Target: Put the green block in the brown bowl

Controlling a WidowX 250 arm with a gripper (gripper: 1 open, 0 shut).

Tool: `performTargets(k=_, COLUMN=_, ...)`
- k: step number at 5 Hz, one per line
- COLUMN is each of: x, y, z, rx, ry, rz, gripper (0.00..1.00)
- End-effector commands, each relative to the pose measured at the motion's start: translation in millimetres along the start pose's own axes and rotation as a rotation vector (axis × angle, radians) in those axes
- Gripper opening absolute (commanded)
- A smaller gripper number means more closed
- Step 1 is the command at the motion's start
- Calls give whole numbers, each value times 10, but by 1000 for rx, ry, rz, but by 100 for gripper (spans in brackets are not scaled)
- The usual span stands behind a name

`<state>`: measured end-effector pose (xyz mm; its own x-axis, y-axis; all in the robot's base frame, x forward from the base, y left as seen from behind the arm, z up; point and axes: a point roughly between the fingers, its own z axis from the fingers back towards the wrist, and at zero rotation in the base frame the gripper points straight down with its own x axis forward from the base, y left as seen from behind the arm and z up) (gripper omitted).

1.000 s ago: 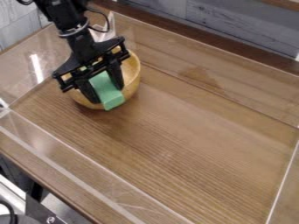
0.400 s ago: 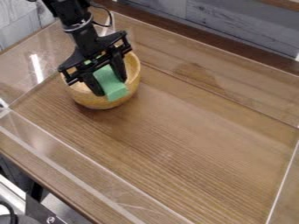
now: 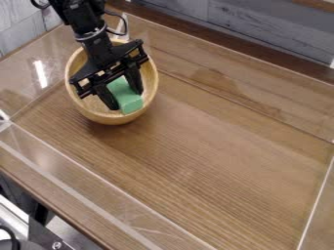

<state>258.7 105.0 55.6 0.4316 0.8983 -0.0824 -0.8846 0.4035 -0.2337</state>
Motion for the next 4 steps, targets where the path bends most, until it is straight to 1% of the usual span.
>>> performTargets(k=1, x=108, y=22, z=-30, rx=-1, ry=-15, rz=16, gripper=0)
performTargets(k=2, x=163, y=43, z=-87, rx=7, ry=-10, rz=28, gripper=0)
performTargets(k=4, x=220, y=24, z=-167, rx=15, ry=1, rz=33, gripper=0)
